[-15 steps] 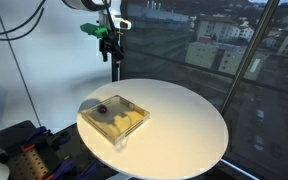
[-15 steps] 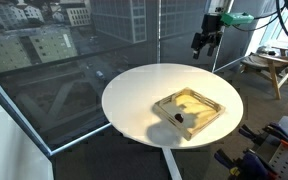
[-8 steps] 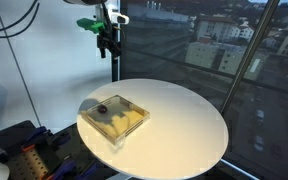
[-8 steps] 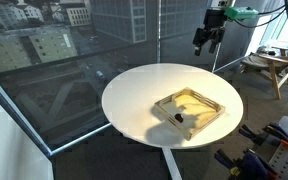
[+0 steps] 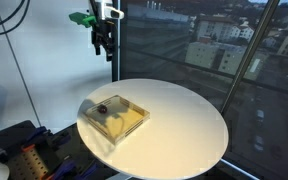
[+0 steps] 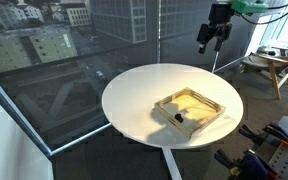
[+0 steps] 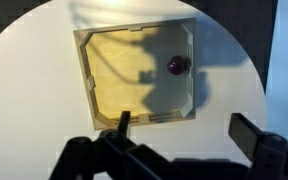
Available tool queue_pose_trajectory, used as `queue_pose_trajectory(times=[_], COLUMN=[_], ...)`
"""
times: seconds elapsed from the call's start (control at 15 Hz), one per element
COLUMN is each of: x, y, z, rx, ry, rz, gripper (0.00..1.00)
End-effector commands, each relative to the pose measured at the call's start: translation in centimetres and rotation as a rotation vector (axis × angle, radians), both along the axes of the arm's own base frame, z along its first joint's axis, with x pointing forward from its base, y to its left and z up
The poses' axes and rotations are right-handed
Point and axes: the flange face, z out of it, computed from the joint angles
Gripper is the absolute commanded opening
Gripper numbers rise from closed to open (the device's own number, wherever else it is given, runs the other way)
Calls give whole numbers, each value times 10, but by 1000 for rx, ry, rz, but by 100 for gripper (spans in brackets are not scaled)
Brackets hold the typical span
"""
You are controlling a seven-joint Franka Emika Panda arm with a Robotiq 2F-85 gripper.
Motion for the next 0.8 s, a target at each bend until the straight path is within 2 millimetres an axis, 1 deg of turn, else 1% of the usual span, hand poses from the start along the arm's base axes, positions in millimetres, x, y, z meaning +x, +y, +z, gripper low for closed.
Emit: queue_pose_trajectory(times=[0.0, 0.4, 0.73], x=[-20, -37, -48], y=[1, -3, -7], z=[10, 17, 28], rx=[-7, -5, -1], ry=[13, 26, 22], rz=[-25, -33, -45], gripper=[100, 100, 100])
